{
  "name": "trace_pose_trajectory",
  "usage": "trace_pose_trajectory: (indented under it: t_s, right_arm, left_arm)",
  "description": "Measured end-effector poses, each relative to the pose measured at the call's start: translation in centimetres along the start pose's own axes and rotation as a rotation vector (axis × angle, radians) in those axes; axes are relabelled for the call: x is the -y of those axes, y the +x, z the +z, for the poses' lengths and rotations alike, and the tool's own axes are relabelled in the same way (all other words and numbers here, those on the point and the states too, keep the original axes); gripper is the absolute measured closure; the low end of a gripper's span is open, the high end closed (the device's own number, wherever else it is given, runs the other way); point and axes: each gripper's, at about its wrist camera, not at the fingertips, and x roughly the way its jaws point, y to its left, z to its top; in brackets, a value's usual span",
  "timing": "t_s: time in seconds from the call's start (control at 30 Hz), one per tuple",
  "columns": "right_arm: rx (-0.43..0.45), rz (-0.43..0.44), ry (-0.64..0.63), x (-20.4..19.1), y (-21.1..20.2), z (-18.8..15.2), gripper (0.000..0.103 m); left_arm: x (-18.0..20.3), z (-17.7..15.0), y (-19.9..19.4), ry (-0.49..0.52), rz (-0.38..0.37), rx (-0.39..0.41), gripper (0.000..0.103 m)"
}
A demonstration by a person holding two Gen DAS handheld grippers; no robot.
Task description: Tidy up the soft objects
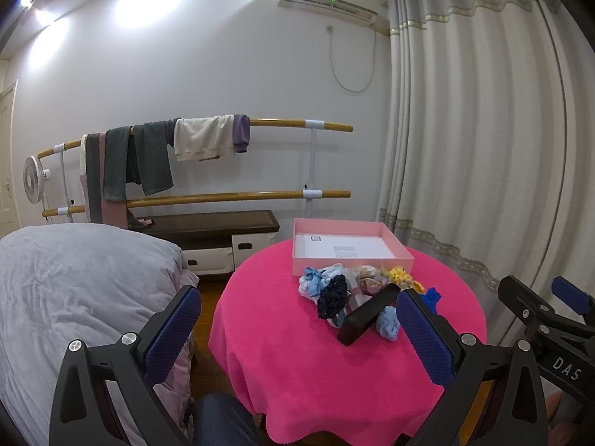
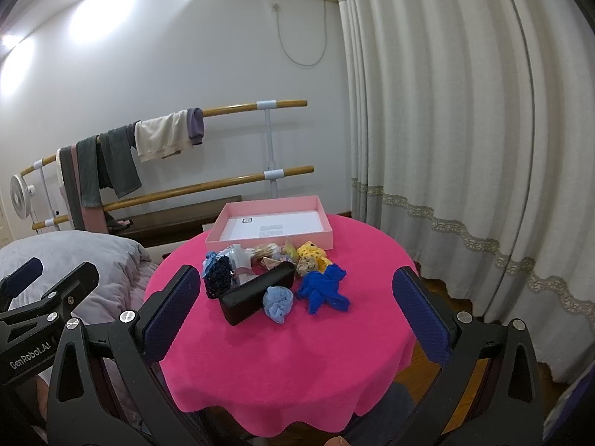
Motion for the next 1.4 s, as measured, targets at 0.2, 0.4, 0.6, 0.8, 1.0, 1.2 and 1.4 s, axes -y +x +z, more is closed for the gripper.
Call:
trace_pose_trajectory:
  t_s: [0.2, 0.4, 0.6, 0.8, 1.0, 1.2, 1.4]
  right_arm:
    - [-0.005, 0.0, -0.005, 0.2, 0.4, -0.3, 0.0]
    - [-0.03, 0.0, -0.004, 0.9, 1.9, -0.5, 0.0]
    - [-0.065, 0.0, -0.01, 2.2, 4.1, -0.6, 0.0]
    - [-0.135, 0.001, -0.026, 3.5, 7.8, -1.4, 0.0]
    - [-0.218, 0.008, -0.048, 4.2, 12.3, -3.3, 0.0]
    - [-0.292, 0.01, -0.049, 4.9, 16.5, -4.8, 0.0]
    - [-0.353, 0.009, -0.057, 5.8, 19.8, -5.5, 0.0]
  left_arm:
    - [-0.1, -0.3, 0.7, -0.001, 0.004, -0.007, 0.0]
    - [-0.1, -0.6, 2.1, 0.001, 0.012, -0.022, 0.0]
    - [-0.1, -0.9, 4.8, -0.004, 0.022, -0.048, 0.0]
    - [0.6, -1.6, 9.4, -0.001, 0.025, -0.121, 0.0]
    - [1.3, -2.4, 14.7, 0.005, 0.022, -0.191, 0.0]
    - [2.9, -3.6, 19.9, 0.042, -0.014, -0.246, 0.0]
    - [4.3, -4.7, 25.0, 0.063, -0.065, -0.297, 0.0]
